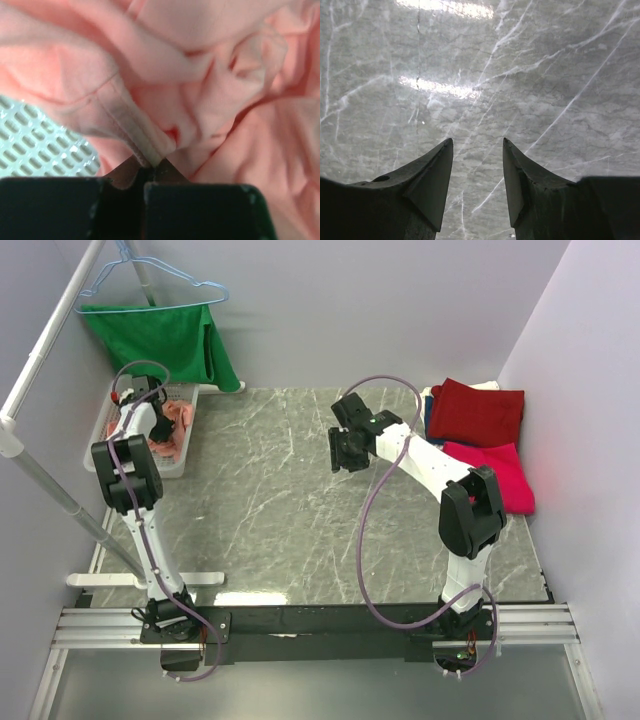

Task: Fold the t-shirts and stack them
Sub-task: Grab the tshirt from the pile

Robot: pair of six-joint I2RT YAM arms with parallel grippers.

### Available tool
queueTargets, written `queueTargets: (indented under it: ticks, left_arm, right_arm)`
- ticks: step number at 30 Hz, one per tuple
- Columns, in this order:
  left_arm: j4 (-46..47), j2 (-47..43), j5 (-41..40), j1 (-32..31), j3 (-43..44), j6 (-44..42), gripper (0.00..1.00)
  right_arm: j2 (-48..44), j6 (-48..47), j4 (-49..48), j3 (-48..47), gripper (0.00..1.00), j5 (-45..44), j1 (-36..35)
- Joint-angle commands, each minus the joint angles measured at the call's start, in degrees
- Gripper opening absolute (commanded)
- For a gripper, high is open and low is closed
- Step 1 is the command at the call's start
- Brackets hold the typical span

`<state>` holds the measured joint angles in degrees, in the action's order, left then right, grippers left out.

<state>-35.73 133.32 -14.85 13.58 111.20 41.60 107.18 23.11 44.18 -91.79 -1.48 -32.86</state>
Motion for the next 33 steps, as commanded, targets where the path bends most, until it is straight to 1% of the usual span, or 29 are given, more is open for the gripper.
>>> queueTargets:
  ticks: [1,6,8,13,19,22,26,27,31,33]
  left_arm:
    - [3.12,-9.02,-0.17,-0.66,-3.62,-1.70,0.01]
    - [1.98,-12.20,-3.42,-1.28,-4.67,-2.41,0.01]
    - [2.06,-13.25,-3.34,-1.54,-5.29,-2.58,0.01]
    - [5.66,-17.20,-1.84,-3.21,-8.01,-4.95,0.01]
    - [5.93,-20.37,-0.71,-6.55,-5.99,-7.06,0.01]
    - [6.89,-23.71,0.35,-8.83,-6.25,-7.85,0.01]
    - [8.30,-28.45,0.26,-13.31,-6.35,-9.52,0.01]
    - [8.56,-30.38,0.17,-15.41,-6.00,-10.13,0.01]
    - [7.52,-34.26,-0.09,-21.47,-2.31,-11.72,0.01]
    - [6.46,-36.27,-0.53,-23.42,1.12,-12.60,0.01]
  right_arm:
    - [-2.67,0.62,-1.38,1.17,0.52,0.16,-0.36]
    - [-3.02,1.14,-2.17,2.40,0.51,0.86,-0.36]
    - [-2.94,1.06,-2.61,3.10,0.51,0.95,-0.36]
    - [-2.59,1.14,-3.05,3.55,0.50,1.21,-0.36]
    - [-1.97,0.88,-3.05,2.93,0.50,1.30,-0.27]
    - [-1.62,0.79,-2.96,2.76,0.50,0.95,-0.19]
    - [-1.44,1.05,-2.44,1.96,0.49,-0.72,-0.19]
    - [-1.62,1.06,-2.52,1.79,0.49,-1.24,-0.27]
    - [-2.67,2.02,-2.70,1.44,0.49,-2.13,0.95]
    - [-3.46,2.72,-2.88,1.52,0.49,-2.65,1.83]
